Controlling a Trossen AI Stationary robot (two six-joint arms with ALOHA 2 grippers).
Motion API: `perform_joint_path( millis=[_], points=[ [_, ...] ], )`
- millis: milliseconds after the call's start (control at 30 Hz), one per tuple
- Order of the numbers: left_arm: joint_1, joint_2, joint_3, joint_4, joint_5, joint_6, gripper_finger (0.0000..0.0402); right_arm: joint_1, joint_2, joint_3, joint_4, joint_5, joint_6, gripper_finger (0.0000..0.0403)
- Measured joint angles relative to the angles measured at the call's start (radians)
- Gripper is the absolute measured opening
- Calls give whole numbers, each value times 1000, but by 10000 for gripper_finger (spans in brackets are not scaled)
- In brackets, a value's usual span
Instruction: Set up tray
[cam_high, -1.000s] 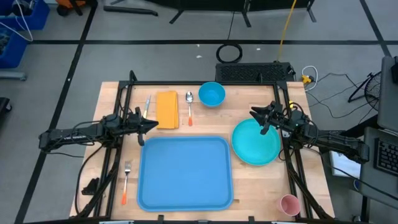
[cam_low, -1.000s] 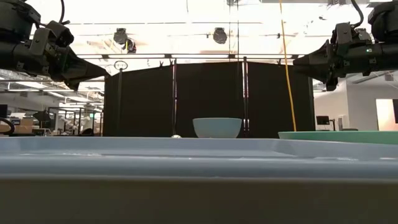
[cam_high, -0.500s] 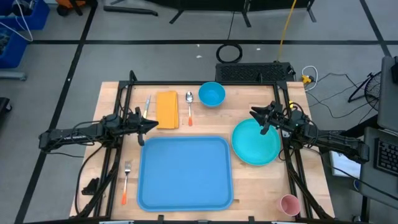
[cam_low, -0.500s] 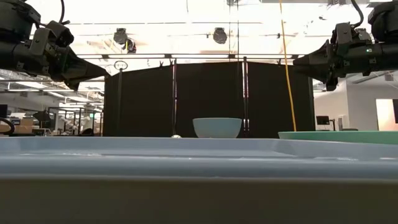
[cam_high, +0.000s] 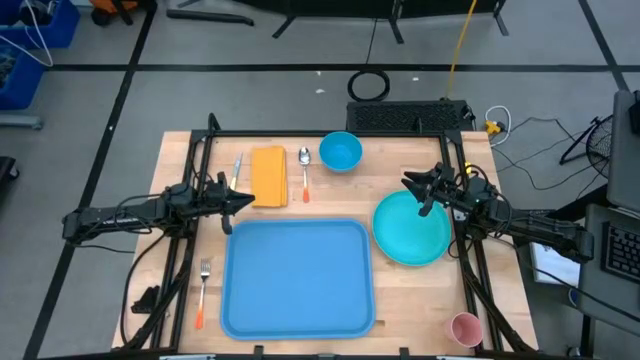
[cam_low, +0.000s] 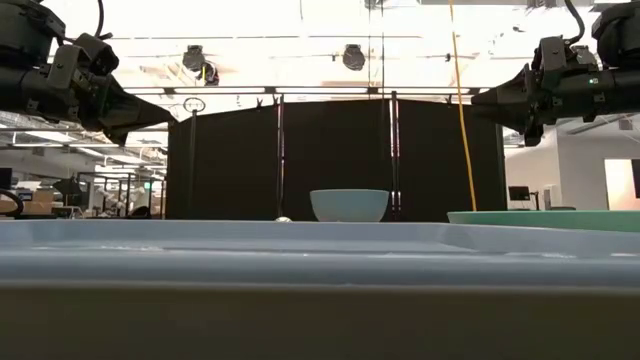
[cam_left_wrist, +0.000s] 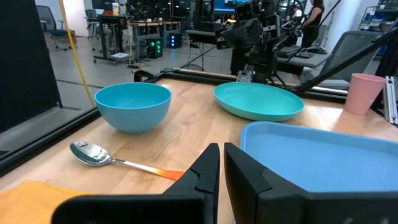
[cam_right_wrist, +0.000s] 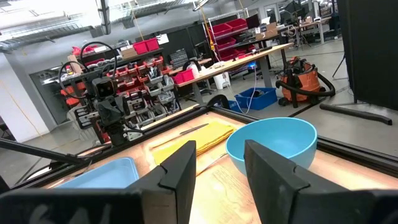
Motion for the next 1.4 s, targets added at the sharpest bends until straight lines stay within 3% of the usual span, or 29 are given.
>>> perform_joint_path(
  millis=[1400],
  points=[
    [0,0,0,23,-29,-4,26,0,0,0,47,0,3,125]
  ],
)
